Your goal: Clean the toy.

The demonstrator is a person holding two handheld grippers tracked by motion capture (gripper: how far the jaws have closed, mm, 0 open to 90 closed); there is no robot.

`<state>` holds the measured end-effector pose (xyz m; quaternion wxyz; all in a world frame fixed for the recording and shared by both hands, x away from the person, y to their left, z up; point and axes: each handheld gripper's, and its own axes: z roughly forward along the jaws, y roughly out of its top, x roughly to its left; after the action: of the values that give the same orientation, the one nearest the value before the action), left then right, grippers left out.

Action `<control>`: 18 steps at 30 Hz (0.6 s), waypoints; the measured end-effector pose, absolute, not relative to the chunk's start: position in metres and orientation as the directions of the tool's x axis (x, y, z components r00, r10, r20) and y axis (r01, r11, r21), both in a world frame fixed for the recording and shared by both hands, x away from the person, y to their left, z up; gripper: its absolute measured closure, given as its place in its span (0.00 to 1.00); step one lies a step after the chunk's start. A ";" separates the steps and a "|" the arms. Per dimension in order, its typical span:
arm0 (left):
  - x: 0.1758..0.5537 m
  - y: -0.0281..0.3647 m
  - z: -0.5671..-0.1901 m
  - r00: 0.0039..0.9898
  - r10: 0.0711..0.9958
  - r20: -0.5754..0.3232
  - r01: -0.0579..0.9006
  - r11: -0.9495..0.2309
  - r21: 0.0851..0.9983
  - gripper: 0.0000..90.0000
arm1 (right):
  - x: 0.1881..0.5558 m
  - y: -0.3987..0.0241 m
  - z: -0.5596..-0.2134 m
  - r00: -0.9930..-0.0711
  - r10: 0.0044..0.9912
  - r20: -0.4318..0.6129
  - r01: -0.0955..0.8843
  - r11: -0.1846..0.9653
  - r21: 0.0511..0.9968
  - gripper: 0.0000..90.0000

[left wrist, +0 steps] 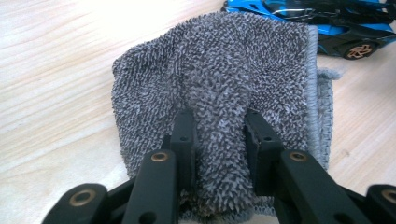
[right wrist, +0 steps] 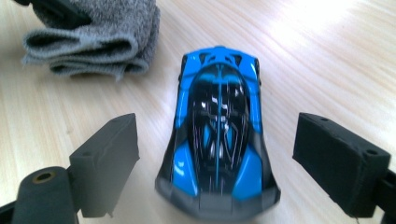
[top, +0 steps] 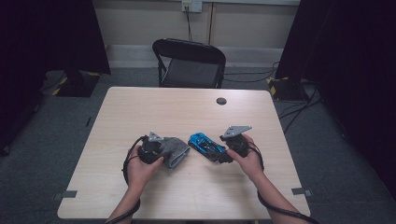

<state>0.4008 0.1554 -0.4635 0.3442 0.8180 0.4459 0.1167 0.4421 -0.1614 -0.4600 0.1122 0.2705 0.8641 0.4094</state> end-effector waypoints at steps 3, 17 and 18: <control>0.399 0.152 -0.463 0.586 0.803 -0.109 0.643 -0.379 0.666 0.77 | 0.448 -0.155 -0.462 -0.835 0.548 0.048 0.379 0.509 0.773 0.15; 0.391 0.142 -0.465 0.630 0.770 -0.099 0.624 -0.427 0.654 0.76 | 0.471 -0.125 -0.469 -0.793 0.604 0.077 0.445 0.489 0.750 0.20; 0.390 0.142 -0.465 0.631 0.770 -0.099 0.625 -0.428 0.653 0.76 | 0.471 -0.125 -0.469 -0.793 0.604 0.077 0.445 0.489 0.750 0.20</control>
<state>0.3904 0.1419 -0.4650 0.3362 0.8380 0.4161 0.1076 0.4710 -0.1249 -0.4690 0.0988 0.3059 0.8573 0.4022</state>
